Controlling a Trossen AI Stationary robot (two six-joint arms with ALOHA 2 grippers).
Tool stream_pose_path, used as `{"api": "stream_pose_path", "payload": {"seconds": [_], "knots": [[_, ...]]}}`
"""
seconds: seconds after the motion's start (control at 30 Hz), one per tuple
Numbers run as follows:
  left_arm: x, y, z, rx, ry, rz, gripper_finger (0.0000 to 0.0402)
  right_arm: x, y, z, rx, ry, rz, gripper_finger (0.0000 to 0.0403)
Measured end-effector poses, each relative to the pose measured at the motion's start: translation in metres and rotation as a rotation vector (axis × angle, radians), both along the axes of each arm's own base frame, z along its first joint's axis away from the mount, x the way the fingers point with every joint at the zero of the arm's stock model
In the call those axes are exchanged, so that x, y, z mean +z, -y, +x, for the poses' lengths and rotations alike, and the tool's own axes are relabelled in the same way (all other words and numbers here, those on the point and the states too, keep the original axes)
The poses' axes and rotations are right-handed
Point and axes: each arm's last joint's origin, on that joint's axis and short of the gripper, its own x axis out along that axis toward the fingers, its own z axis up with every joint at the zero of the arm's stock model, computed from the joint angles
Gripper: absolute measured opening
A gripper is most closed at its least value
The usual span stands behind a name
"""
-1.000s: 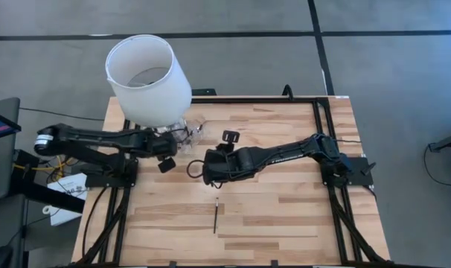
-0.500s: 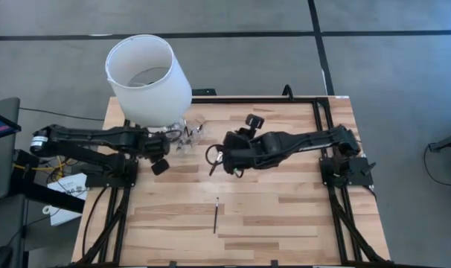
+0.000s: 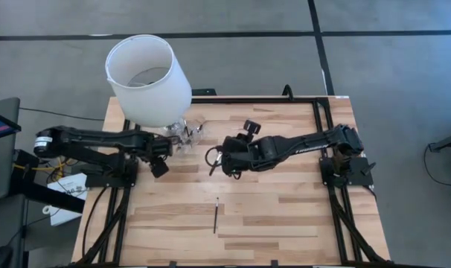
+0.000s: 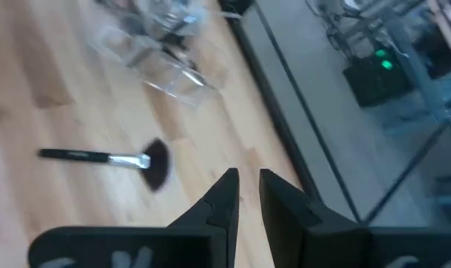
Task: Put items in baskets/containers
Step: Put the black eyeshadow brush in the transparent organizer
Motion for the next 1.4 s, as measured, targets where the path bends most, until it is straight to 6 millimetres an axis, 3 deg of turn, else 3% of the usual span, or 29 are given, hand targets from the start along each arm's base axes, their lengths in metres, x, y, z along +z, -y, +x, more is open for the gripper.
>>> {"api": "stream_pose_path", "payload": {"seconds": [0.13, 0.27, 0.53, 0.9, 1.1, 1.4], "knots": [[-0.012, -0.013, 0.001, 0.096, -0.028, -0.006, 0.0205, -0.004, -0.005, 0.003, 0.048, -0.002, 0.004, 0.0047], [-0.026, -0.031, 0.000, 0.206, -0.063, -0.037, 0.0210, -0.004, -0.006, 0.003, 0.063, -0.007, 0.022, 0.0047], [-0.041, -0.052, 0.002, 0.283, -0.109, -0.043, 0.0176, -0.004, -0.006, 0.003, 0.065, -0.012, 0.021, 0.0047], [-0.066, -0.054, 0.005, 0.294, -0.093, -0.059, 0.0130, -0.004, -0.007, 0.004, 0.065, 0.004, 0.023, 0.0047], [-0.061, -0.051, 0.003, 0.315, -0.054, -0.031, 0.0111, -0.004, -0.007, 0.004, 0.065, 0.003, 0.023, 0.0047], [-0.037, -0.040, -0.002, 0.290, 0.121, -0.002, 0.0103, -0.003, -0.005, 0.005, 0.061, 0.012, 0.025, 0.0047]]}}
